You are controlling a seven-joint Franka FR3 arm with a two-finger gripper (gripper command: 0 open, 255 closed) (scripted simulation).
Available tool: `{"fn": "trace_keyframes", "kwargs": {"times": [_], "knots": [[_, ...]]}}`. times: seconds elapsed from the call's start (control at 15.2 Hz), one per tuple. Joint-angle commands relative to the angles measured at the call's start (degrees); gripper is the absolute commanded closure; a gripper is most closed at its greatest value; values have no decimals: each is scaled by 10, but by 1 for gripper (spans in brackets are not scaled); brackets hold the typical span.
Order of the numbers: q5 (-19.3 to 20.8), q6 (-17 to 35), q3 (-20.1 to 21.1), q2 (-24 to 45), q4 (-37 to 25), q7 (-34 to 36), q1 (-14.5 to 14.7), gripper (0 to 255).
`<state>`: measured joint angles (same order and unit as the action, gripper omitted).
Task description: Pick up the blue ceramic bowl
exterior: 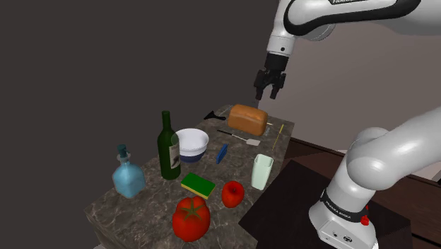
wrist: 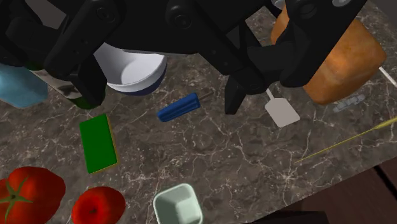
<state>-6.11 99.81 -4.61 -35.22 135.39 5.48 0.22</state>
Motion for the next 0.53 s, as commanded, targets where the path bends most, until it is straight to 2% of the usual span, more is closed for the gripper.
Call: {"fn": "trace_keyframes", "kwargs": {"times": [0.0,0.46], "knots": [[-7,38,1,40,0,-4,6,0],[-32,139,-6,185,-36,-35,20,0]]}}
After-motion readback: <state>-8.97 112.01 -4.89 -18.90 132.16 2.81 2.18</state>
